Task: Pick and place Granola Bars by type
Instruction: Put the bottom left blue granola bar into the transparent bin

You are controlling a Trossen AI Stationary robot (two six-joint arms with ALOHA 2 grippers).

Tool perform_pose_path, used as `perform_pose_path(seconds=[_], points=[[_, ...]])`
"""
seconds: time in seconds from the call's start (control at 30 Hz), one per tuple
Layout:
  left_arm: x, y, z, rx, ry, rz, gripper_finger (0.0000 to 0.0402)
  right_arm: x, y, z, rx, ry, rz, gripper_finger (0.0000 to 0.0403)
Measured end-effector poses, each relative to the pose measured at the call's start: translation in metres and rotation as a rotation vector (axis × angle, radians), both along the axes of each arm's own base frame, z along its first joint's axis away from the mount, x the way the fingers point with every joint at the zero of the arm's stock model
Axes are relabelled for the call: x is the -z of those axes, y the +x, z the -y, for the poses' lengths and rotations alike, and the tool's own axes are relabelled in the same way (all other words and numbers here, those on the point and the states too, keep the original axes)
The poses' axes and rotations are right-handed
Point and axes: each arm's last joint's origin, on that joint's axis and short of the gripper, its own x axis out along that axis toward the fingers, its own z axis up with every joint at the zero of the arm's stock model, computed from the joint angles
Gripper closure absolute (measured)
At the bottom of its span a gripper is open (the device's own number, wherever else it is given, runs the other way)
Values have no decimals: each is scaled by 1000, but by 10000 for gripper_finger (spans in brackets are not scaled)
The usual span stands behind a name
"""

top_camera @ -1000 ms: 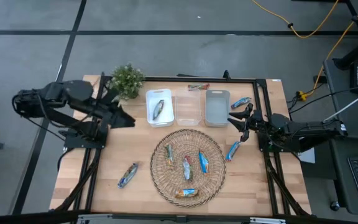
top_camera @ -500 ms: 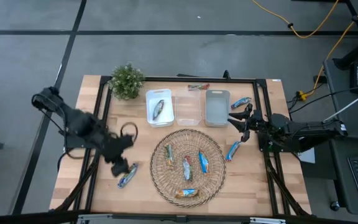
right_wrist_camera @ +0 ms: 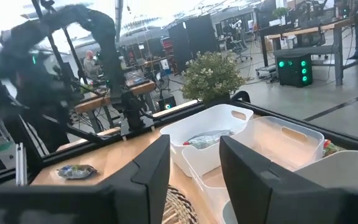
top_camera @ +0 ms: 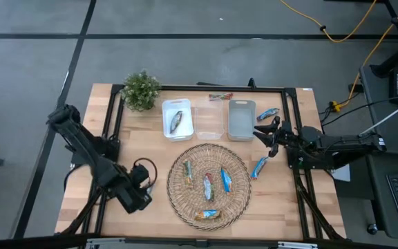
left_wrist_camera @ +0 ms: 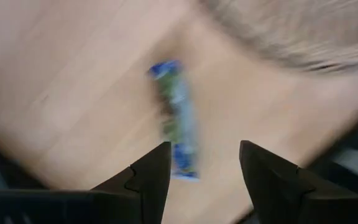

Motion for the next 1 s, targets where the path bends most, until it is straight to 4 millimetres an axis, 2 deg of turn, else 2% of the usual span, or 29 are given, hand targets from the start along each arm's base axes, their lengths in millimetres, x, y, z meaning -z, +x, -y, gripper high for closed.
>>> perform_pose_path(seconds=[0.1,0.3,0.47,0.73,0.87,1.0], points=[[30,-3,3,-46,43,-114,219,0,0,0,0,7,1,260],[60,3,12,-78,28,-108,208,0,0,0,-1,9,0,260],[77,9,18,-76,-34,-94,190,0,0,0,-8,7,0,260],[96,4,13,-121,-4,-139,179,0,0,0,-9,6,-1,260],[102,4,14,-118,-37,-126,194,0,0,0,-9,5,-1,260],[108,2,14,-135,-86,-152,237,0,0,0,-10,5,-1,260]])
